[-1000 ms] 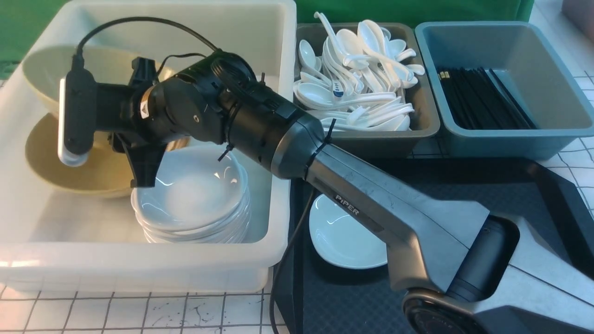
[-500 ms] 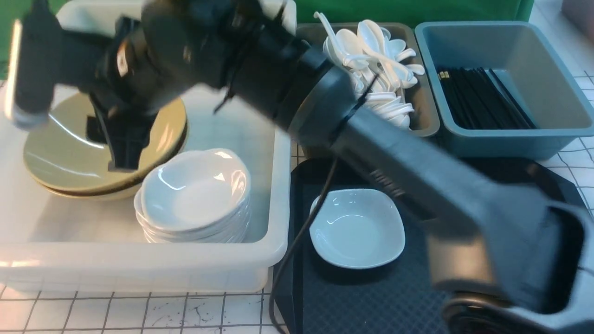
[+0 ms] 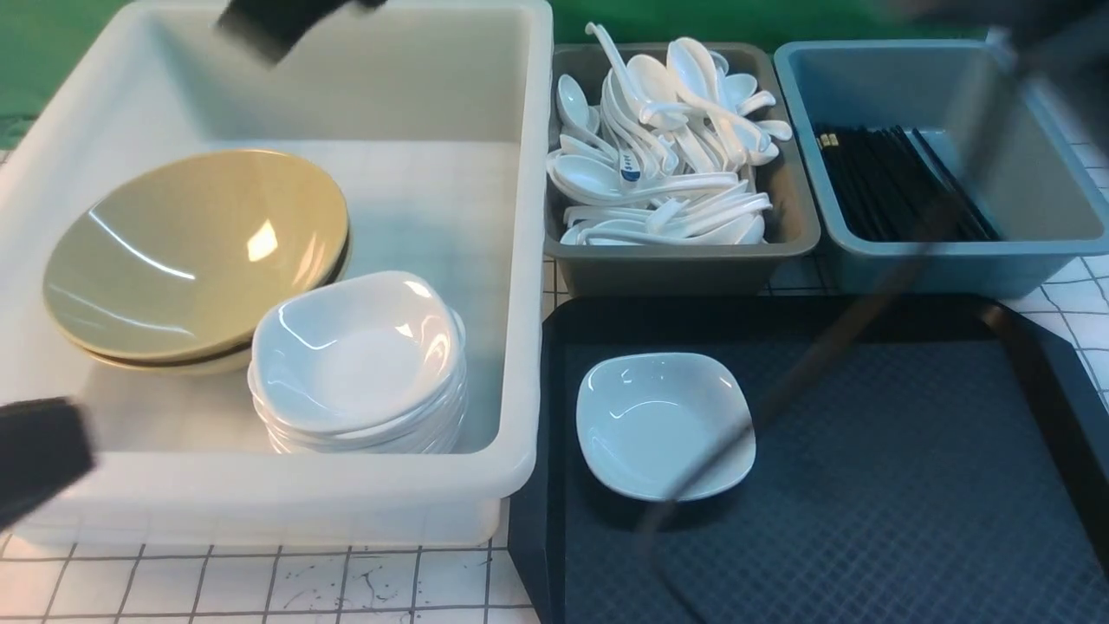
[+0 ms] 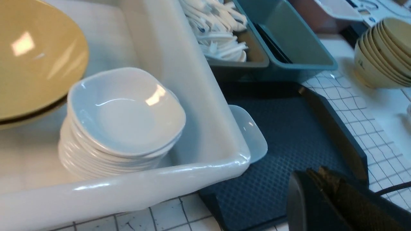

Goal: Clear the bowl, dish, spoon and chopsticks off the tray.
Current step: Use the left arm to grab the plate

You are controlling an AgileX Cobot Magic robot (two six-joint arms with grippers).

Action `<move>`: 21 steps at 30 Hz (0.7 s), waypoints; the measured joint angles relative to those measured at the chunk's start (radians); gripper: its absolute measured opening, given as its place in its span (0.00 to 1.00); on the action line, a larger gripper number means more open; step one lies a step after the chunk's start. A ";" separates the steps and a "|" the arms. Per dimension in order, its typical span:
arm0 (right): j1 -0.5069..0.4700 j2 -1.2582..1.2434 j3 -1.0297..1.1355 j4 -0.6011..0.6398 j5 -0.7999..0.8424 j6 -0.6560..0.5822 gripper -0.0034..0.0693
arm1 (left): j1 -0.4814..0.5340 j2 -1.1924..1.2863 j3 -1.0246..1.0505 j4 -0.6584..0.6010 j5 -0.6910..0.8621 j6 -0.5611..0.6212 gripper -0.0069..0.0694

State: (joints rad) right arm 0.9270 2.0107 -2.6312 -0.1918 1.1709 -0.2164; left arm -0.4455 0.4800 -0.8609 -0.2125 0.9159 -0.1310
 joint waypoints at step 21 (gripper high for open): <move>0.000 -1.277 1.489 -0.021 0.000 0.465 0.08 | -0.340 0.872 -0.221 -0.098 -0.139 0.191 0.09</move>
State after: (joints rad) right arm 0.9270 0.7333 -1.1426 -0.2132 1.1709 0.2486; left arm -0.7859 1.3522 -1.0817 -0.3104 0.7774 0.0605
